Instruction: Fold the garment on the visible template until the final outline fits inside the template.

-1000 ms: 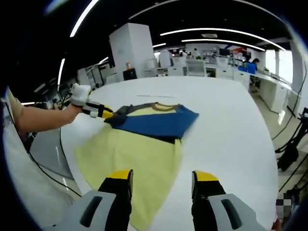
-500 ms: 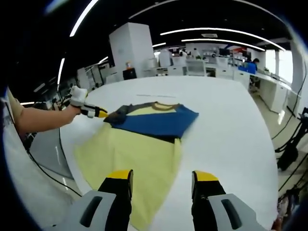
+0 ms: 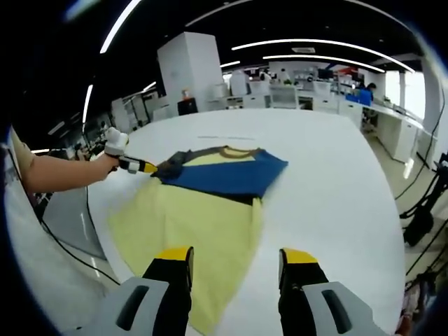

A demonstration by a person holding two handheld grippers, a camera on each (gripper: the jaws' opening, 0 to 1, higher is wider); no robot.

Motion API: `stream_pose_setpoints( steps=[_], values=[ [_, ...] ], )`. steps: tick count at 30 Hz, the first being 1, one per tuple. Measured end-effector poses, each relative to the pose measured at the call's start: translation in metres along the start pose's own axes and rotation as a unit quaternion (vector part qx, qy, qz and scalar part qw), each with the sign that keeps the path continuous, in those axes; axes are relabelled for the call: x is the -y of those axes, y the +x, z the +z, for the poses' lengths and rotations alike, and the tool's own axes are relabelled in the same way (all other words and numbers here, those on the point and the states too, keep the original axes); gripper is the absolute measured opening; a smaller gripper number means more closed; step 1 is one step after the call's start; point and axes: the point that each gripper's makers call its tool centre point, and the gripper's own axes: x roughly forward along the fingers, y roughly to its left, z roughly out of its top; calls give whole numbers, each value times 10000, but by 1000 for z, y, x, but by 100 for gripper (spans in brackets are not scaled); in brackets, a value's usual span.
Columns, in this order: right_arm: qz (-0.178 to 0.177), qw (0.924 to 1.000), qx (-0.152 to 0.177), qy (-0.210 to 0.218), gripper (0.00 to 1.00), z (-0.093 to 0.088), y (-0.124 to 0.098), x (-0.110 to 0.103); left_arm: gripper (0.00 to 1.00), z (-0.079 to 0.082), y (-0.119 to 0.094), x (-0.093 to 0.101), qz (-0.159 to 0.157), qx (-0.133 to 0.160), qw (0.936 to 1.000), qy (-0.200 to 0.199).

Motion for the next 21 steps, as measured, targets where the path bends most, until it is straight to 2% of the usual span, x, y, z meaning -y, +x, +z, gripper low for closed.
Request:
stream_pose_setpoints(
  steps=[5, 7, 9, 15, 21],
  values=[
    [-13, 10000, -9, 23, 46, -2, 0, 1, 14, 2, 2, -1, -51, 27, 9998, -164],
    [-17, 10000, -8, 27, 46, -3, -1, 1, 10, 2, 3, -1, -74, 28, 9998, -156],
    [-18, 10000, -10, 32, 46, -3, -1, 1, 1, 2, 2, 1, -149, 17, 9998, -145],
    [-16, 10000, -11, 34, 46, -4, -2, 0, 0, 8, -2, 1, -187, 69, 9998, -58],
    [7, 10000, 3, 19, 46, -3, -2, -1, 0, 28, -14, 0, -222, 317, 9992, 46]
  ],
)
